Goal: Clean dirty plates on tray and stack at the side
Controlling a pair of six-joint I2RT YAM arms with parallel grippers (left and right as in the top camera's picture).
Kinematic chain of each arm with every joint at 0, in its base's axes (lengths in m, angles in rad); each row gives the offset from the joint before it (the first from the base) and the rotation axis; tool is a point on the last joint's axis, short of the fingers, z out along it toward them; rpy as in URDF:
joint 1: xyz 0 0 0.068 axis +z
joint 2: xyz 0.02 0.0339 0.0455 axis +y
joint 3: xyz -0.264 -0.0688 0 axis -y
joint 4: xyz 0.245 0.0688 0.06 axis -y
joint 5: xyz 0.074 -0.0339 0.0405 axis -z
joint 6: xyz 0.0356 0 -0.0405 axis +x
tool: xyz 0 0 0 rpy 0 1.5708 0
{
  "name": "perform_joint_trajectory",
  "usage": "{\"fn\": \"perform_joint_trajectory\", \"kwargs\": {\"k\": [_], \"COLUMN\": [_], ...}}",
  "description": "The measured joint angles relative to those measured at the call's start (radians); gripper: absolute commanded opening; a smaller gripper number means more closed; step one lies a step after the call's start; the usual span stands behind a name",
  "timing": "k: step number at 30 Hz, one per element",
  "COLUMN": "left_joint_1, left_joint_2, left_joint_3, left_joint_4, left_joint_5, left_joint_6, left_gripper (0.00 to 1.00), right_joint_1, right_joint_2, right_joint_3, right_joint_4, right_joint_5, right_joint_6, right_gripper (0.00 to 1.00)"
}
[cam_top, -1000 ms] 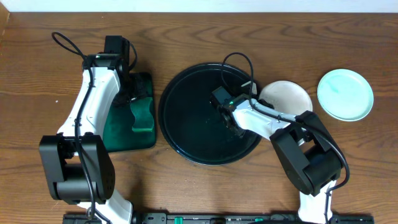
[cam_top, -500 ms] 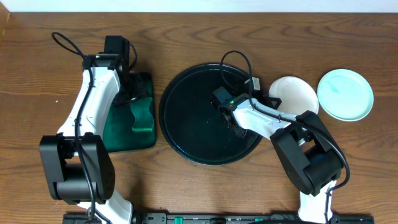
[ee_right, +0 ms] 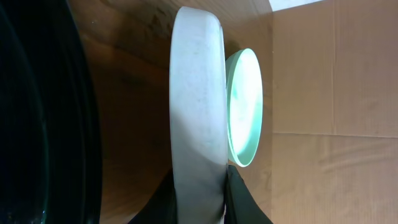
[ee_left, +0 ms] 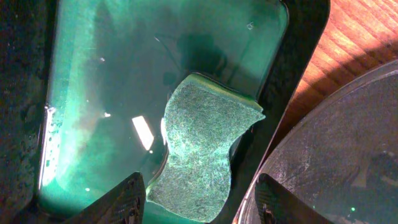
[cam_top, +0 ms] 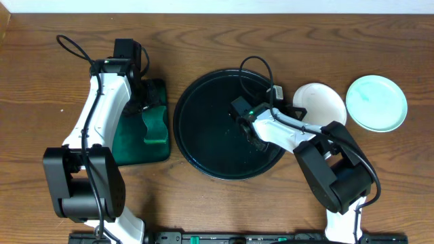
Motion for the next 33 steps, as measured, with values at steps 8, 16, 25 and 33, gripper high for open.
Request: {"fn": "perform_joint_trajectory", "kwargs": {"k": [8, 16, 25, 33], "left_joint_1": [0.0, 0.0, 0.0, 0.0], "left_joint_2": [0.0, 0.0, 0.0, 0.0], "left_joint_3": [0.0, 0.0, 0.0, 0.0], "left_joint_4": [0.0, 0.001, 0.007, 0.008], "left_joint_5": [0.0, 0.0, 0.0, 0.002], "left_joint_6": [0.0, 0.0, 0.0, 0.0], "left_gripper": [0.58, 0.58, 0.58, 0.58], "right_joint_1": [0.045, 0.043, 0.002, -0.154], "right_joint_2": [0.0, -0.043, -0.249, -0.479], "right_joint_3": [0.006, 0.017, 0.043, 0.082], "right_joint_4": [-0.05, -0.074, -0.079, -0.073], "right_joint_5": [0.014, 0.023, 0.015, -0.109], "right_joint_6": [0.029, 0.033, -0.006, 0.0], "right_gripper": [0.01, 0.01, 0.01, 0.01]}}
